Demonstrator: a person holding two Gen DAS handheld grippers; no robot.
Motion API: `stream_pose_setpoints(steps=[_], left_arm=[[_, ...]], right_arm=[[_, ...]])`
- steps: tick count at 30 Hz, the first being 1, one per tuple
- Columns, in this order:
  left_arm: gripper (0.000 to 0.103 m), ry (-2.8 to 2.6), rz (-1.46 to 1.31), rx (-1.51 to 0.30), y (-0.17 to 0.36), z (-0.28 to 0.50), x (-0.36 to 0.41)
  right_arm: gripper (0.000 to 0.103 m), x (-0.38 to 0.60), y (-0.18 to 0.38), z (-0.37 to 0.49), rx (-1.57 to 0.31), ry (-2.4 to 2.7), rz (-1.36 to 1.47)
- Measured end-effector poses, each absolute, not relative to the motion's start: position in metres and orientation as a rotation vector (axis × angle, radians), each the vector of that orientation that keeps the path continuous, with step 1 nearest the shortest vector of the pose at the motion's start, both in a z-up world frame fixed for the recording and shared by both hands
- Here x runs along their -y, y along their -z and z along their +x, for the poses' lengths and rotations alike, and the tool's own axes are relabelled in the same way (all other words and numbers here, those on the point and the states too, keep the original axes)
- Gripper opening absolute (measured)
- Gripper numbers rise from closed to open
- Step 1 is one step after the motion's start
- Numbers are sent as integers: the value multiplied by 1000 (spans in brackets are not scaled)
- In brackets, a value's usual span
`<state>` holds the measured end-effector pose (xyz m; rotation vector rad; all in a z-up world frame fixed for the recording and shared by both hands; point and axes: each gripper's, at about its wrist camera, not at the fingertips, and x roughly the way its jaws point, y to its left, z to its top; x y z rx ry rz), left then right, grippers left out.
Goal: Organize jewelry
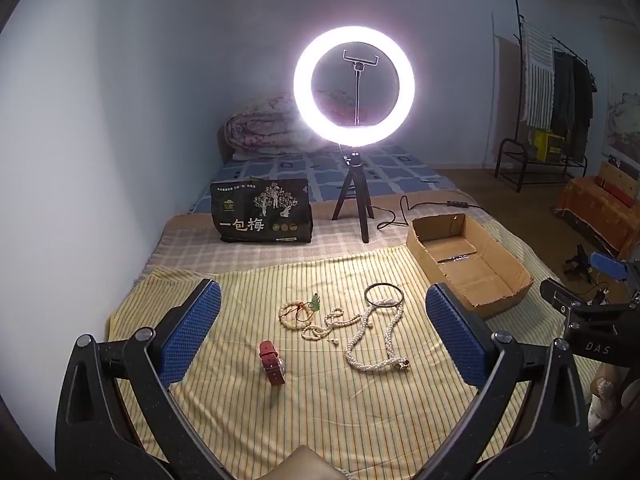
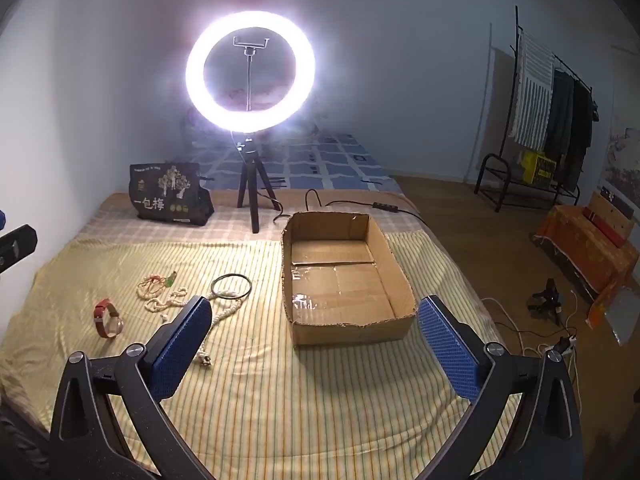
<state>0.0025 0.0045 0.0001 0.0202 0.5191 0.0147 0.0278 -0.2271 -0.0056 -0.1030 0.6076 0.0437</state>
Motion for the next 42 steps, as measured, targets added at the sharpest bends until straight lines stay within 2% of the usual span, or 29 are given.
stream_pose_setpoints(steps=[42], left_arm=[[103,-14,16,-508,-3,1,-5]], right_arm=[[102,224,10,31,-621,-40,-106]])
